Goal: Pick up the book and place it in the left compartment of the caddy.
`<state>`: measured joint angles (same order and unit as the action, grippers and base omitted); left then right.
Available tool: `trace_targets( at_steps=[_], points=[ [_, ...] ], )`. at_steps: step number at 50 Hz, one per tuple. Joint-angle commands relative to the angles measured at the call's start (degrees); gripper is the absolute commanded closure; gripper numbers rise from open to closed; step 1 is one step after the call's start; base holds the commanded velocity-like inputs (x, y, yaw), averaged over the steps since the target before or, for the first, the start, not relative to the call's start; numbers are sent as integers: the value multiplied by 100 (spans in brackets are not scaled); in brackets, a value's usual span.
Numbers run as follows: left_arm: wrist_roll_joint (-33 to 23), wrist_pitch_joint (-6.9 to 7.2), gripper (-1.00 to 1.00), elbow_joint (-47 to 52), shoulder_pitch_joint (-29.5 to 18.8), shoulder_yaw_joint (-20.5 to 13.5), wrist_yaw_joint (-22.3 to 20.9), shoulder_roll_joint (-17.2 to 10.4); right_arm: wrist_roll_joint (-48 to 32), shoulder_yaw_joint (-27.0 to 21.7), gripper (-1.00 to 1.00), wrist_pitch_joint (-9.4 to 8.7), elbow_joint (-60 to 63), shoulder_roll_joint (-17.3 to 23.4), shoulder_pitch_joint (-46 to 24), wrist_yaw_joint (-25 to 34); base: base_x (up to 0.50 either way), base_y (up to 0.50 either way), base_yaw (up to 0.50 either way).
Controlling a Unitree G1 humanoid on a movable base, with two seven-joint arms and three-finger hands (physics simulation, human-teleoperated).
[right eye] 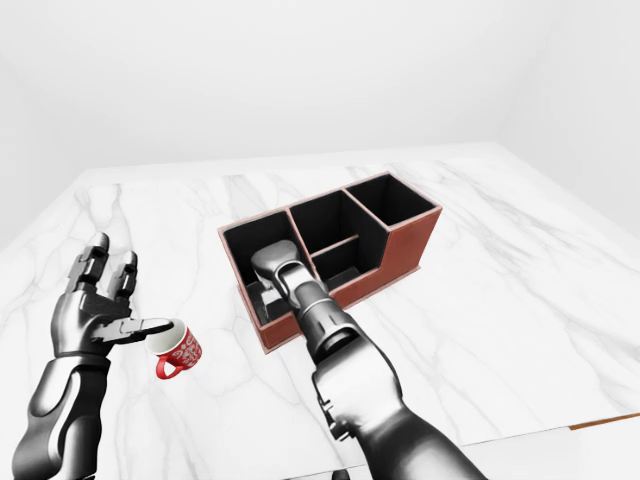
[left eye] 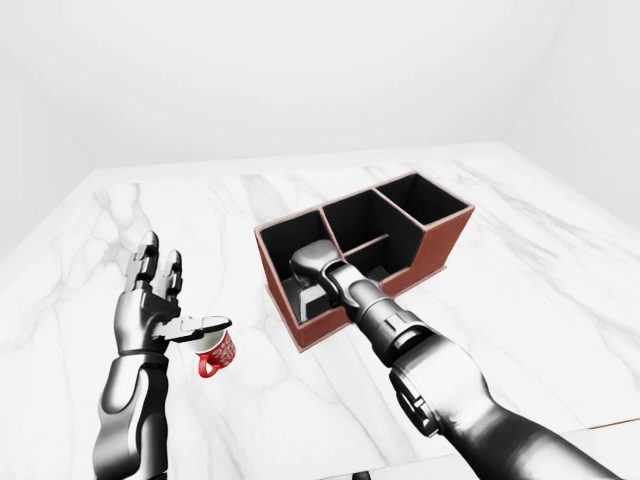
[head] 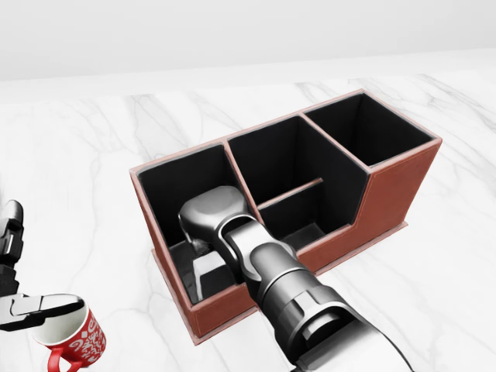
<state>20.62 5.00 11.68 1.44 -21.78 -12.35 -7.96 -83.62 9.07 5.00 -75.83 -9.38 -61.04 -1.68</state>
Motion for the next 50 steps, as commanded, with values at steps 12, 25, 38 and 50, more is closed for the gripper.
trace_targets(
  at_steps=[12,25,38,50],
  points=[
    [-57,0,-100,-52,6,44,20,25,80,134,-100,0,-192,-36,517,78,0,0,0],
    [-117,-21,-100,-133,-23,143,42,43,719,223,-100,0,1665,-71,1115,1894,0,0,0],
    [-271,0,-100,202,66,317,32,145,1224,345,-100,-173,8948,121,3141,4168,0,0,0],
    [-544,0,-100,994,149,563,94,278,1344,-132,-100,-1000,11063,347,2486,4168,0,0,0]
  ],
)
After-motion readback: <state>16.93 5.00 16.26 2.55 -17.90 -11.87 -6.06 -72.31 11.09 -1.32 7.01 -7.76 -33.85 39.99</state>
